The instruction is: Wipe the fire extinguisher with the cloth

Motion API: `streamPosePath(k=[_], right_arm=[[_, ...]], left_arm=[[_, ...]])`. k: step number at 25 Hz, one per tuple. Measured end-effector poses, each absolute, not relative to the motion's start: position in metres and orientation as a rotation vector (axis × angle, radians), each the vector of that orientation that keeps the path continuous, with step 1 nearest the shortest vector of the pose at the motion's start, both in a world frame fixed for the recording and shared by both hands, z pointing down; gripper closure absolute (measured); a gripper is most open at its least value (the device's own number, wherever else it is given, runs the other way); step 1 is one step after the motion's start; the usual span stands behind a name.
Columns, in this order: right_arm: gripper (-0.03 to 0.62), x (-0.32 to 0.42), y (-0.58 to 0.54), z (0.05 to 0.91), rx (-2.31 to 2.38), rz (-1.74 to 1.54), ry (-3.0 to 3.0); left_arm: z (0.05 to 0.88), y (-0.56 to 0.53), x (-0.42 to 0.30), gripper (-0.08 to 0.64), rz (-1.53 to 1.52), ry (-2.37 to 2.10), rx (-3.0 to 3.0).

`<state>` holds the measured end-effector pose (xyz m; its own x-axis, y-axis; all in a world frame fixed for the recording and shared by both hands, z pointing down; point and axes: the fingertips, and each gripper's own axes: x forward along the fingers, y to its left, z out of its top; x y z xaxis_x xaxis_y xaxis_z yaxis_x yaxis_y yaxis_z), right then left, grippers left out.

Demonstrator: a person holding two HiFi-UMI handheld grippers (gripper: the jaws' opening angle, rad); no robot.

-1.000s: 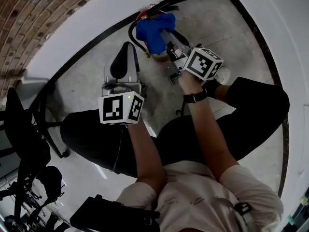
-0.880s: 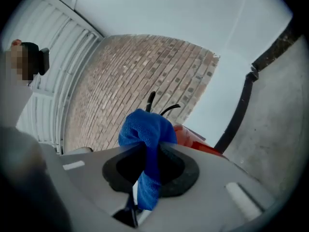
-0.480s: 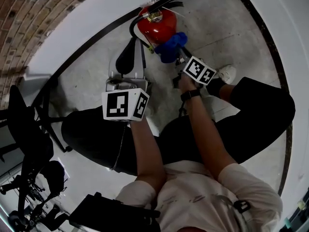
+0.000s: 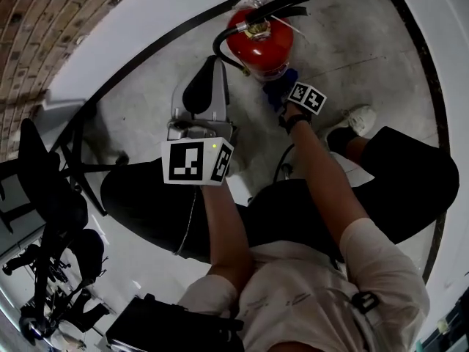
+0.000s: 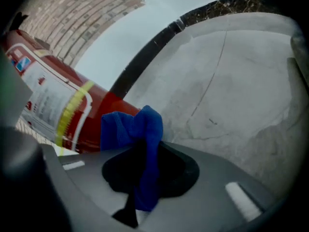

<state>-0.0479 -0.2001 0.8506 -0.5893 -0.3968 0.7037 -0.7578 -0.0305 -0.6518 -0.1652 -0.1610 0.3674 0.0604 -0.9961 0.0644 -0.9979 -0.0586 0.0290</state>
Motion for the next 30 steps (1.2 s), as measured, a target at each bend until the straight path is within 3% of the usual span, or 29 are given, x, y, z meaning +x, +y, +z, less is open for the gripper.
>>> streamPosePath(k=[3, 7, 12, 16, 21, 25, 30], right_arm=[[0.534, -0.045, -0.2, 0.856, 1.171, 1.659, -1.896], [0.534, -0.041, -0.218, 0.797, 1.132, 1.881, -1.971], [0.532, -0.024, -0.253, 0.646, 1.089, 1.862, -2.289], [0.531, -0.042, -0.241, 0.502, 0.729, 1.837, -2.624], [0.533, -0.047, -0.23, 0.396, 0.362, 1.958, -2.89], [0.534, -0.078, -0.24, 0.403, 0.47, 1.757, -2.847], [0.535, -0.066, -0.252, 0.444, 0.614, 1.544, -2.705]], left_arm=[[0.358, -0.167, -0.18, 0.56, 0.04, -2.13, 2.239], [0.33, -0.178, -0.194, 0.56, 0.021, -2.137, 2.289], [0.292, -0.185, -0.192, 0.56, -0.02, -2.094, 2.389], [0.274, -0.186, -0.184, 0.56, -0.095, -2.033, 2.445], [0.259, -0.187, -0.172, 0.56, -0.166, -1.992, 2.472], [0.249, -0.19, -0.165, 0.56, -0.198, -1.998, 2.46], [0.243, -0.195, -0.16, 0.56, -0.188, -2.013, 2.447]])
